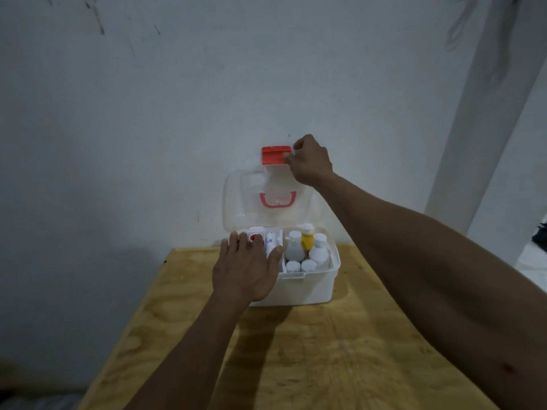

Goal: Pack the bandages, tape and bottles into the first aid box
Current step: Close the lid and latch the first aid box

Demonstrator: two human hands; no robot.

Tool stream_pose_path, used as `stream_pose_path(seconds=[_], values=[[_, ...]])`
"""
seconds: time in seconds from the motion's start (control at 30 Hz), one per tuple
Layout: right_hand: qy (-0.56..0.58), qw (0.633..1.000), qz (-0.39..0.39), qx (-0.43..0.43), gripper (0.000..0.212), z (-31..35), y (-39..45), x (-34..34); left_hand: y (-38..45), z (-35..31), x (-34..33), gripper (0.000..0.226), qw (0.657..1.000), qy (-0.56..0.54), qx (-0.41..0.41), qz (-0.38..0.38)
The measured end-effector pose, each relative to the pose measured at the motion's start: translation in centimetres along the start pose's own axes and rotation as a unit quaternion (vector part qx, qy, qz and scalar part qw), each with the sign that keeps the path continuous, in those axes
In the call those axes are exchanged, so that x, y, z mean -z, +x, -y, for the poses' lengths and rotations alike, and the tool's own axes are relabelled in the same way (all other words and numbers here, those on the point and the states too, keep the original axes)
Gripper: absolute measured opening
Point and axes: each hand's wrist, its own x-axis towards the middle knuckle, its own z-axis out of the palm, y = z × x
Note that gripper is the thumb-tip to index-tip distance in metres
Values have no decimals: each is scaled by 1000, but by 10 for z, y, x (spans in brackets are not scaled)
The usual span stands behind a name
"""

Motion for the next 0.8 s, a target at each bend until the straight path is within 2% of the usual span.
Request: stream_pose_path(seconds=[0.3,0.43,0.57,0.7,0.8], values=[[76,997,-29,13,23,1,-10,4,1,1,-2,74,1000,-13,6,15],[127,991,-20,22,17,-4,-26,16,0,2,-3,71,999,-47,15,-17],[157,986,-1,47,14,-7,-52,28,-8,-4,0,60,980,-128,30,-148],[160,984,16,75,16,-15,-81,34,-18,-10,0,58,930,-209,17,-302],[141,983,32,112,17,-25,-103,36,-25,-11,6,65,905,-268,41,-328]])
